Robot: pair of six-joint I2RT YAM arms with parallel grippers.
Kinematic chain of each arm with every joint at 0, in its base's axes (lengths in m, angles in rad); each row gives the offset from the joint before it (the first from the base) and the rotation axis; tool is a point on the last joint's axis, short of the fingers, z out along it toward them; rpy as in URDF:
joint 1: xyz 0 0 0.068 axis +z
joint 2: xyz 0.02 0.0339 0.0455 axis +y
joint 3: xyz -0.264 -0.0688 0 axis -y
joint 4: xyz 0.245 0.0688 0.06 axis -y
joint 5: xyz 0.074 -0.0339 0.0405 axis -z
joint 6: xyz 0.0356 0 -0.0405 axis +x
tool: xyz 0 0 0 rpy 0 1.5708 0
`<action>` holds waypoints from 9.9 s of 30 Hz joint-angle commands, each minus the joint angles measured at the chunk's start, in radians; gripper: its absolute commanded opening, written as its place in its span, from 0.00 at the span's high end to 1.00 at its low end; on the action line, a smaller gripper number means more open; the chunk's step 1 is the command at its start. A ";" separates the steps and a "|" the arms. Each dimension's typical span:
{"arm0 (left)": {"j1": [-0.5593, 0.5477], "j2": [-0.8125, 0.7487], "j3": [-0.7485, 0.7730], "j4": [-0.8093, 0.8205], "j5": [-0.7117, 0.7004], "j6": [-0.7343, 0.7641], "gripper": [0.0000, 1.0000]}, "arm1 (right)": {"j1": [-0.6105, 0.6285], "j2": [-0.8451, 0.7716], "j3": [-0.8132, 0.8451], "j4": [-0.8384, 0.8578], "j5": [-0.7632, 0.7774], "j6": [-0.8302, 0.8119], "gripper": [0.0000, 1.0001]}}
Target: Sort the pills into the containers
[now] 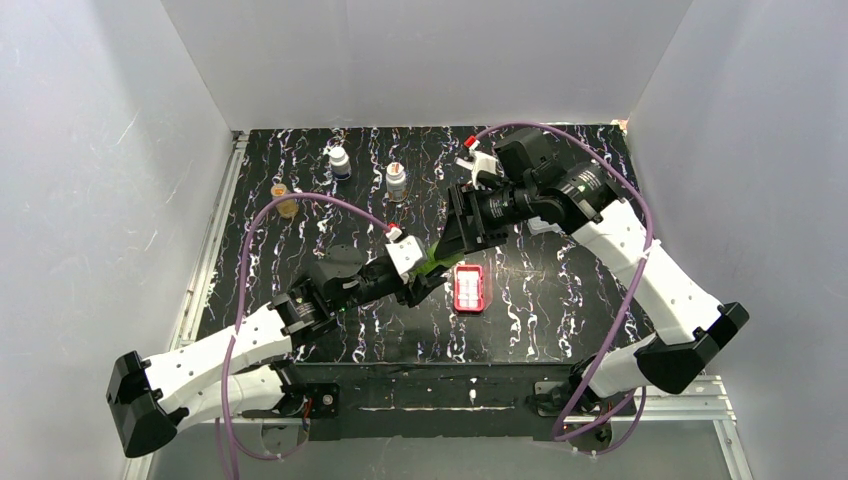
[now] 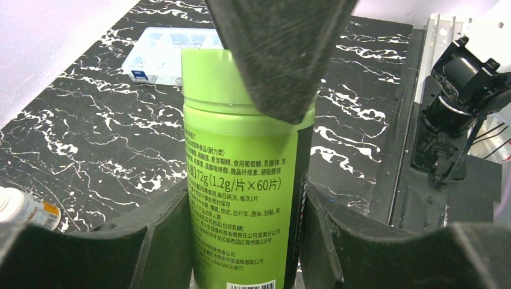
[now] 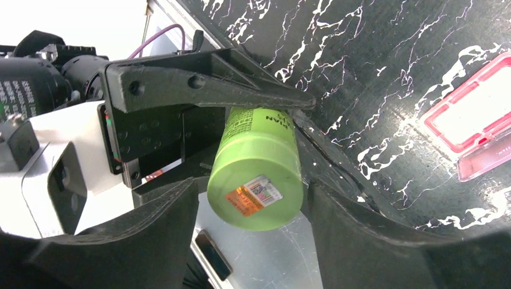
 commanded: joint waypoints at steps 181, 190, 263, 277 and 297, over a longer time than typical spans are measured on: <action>-0.038 0.002 0.044 0.005 -0.106 0.028 1.00 | -0.039 0.025 0.019 0.070 -0.070 0.047 0.39; -0.037 0.011 0.115 -0.086 0.015 -0.089 1.00 | -0.034 -0.022 -0.002 0.103 -0.064 -0.083 0.71; -0.078 0.007 0.059 -0.024 -0.227 0.099 1.00 | -0.038 0.013 -0.004 0.102 -0.037 -0.009 0.58; -0.078 -0.060 0.129 -0.048 0.265 -0.167 1.00 | -0.036 -0.099 -0.005 0.285 -0.242 -0.234 0.78; -0.079 -0.076 0.174 -0.008 0.394 -0.260 1.00 | -0.035 -0.153 -0.030 0.386 -0.381 -0.296 0.24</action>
